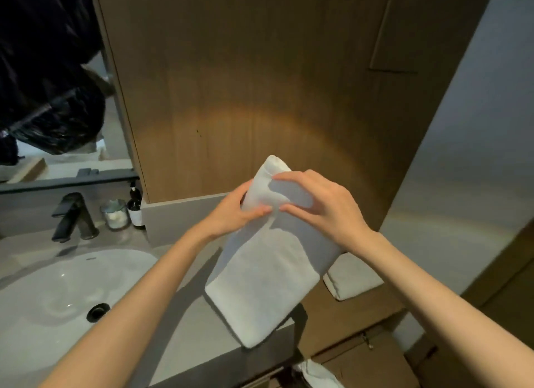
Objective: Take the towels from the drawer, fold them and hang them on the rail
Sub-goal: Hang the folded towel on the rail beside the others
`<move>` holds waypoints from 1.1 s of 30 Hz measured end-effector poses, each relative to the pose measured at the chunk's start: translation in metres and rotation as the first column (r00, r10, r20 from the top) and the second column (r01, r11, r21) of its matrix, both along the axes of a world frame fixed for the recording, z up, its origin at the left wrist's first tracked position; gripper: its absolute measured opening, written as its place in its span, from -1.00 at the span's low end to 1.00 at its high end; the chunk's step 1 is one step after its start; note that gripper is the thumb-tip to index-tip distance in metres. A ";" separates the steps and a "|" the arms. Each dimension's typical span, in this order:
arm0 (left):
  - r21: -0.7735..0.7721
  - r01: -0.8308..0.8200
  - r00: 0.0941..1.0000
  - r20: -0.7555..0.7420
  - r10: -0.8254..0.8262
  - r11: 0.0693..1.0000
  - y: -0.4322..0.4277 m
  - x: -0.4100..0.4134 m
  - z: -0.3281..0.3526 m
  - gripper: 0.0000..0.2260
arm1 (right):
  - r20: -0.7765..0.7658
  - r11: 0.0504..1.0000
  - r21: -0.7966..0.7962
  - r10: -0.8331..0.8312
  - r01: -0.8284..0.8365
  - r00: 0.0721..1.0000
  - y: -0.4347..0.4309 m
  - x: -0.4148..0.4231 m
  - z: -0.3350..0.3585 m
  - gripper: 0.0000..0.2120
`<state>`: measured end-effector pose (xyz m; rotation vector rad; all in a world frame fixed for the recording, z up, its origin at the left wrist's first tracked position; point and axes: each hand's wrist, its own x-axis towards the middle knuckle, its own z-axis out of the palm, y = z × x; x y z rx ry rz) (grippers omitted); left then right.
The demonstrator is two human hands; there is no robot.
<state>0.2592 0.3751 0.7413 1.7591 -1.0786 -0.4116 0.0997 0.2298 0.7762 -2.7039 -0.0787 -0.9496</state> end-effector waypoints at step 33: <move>-0.772 -0.088 0.977 0.055 0.205 0.629 -0.230 -0.191 0.423 -0.73 | 0.443 0.965 0.176 -0.254 0.194 0.860 -0.221 -0.151 0.331 -0.37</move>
